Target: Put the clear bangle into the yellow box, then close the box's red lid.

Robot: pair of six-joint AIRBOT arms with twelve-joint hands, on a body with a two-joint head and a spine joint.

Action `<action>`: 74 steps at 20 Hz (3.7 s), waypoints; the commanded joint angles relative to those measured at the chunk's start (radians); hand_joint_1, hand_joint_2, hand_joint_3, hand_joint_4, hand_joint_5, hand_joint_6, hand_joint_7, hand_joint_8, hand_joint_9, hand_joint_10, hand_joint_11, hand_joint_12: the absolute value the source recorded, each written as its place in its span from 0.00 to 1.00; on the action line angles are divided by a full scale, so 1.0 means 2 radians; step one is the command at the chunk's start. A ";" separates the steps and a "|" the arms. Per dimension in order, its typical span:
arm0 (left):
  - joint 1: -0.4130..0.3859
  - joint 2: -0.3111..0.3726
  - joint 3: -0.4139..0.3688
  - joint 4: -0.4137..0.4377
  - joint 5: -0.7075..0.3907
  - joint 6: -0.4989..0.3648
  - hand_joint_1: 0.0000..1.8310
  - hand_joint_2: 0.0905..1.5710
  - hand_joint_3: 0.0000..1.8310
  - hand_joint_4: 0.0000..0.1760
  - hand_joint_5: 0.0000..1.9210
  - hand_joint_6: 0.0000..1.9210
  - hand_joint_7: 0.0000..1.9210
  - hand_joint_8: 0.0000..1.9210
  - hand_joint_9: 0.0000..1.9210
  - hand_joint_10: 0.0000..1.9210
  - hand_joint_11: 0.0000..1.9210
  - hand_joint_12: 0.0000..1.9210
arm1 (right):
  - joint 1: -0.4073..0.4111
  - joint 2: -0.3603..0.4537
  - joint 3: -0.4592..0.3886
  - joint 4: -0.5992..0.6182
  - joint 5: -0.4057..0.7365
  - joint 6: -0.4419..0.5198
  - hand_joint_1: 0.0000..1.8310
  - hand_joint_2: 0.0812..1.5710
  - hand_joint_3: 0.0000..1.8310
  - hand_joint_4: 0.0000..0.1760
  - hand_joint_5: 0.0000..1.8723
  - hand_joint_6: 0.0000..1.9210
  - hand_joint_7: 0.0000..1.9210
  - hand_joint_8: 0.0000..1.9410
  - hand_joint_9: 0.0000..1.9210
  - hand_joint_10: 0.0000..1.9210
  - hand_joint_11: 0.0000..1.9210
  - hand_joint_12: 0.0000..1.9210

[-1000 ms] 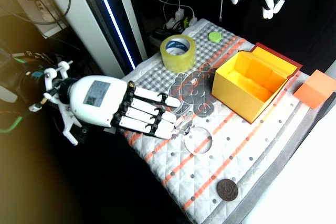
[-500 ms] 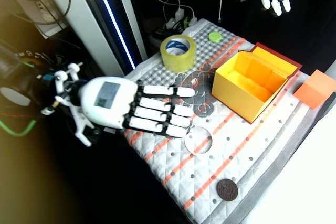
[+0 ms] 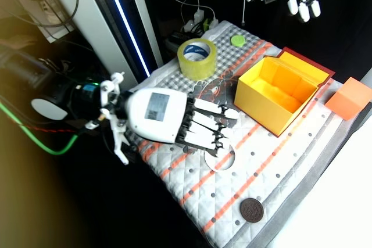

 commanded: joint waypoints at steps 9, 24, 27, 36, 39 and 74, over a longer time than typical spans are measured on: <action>-0.002 -0.003 0.001 0.007 -0.061 -0.013 0.03 0.74 0.00 1.00 0.11 0.00 0.13 0.00 0.15 0.01 0.00 0.12 | 0.010 -0.015 0.020 0.019 0.002 -0.002 0.46 0.60 0.00 0.25 0.26 0.00 0.31 0.00 0.34 0.00 0.17 0.52; 0.002 -0.003 0.000 0.006 -0.066 -0.019 0.04 0.74 0.00 1.00 0.13 0.00 0.15 0.00 0.17 0.00 0.00 0.17 | -0.017 -0.037 0.039 0.058 -0.018 -0.002 0.68 0.70 0.00 0.00 0.49 0.53 0.50 0.54 0.49 0.46 0.31 0.83; 0.002 -0.004 0.000 0.005 -0.066 -0.019 0.03 0.75 0.00 1.00 0.12 0.00 0.14 0.00 0.17 0.00 0.00 0.13 | -0.017 -0.039 0.040 0.058 -0.019 -0.002 0.66 0.70 0.00 0.03 0.52 0.48 0.50 0.55 0.41 0.29 0.09 0.76; 0.005 -0.009 0.001 0.002 -0.066 -0.019 0.02 0.75 0.00 1.00 0.13 0.00 0.16 0.00 0.17 0.00 0.00 0.15 | -0.009 -0.039 0.031 0.051 0.001 -0.002 0.69 0.69 0.00 0.00 0.58 0.28 0.52 0.64 0.51 0.72 0.45 0.87; 0.005 -0.011 0.002 0.001 -0.066 -0.021 0.01 0.75 0.00 1.00 0.13 0.00 0.15 0.00 0.19 0.00 0.00 0.20 | -0.005 -0.030 0.019 0.050 0.025 -0.002 0.69 0.69 0.00 0.00 0.59 0.26 0.50 0.66 0.48 0.76 0.43 0.90; -0.001 -0.037 0.019 -0.006 -0.053 -0.033 0.00 0.76 0.00 1.00 0.11 0.00 0.13 0.00 0.18 0.00 0.00 0.06 | 0.093 -0.050 0.021 -0.003 0.095 0.018 0.70 0.63 0.00 0.00 0.56 0.42 0.76 0.11 0.78 0.00 0.64 0.38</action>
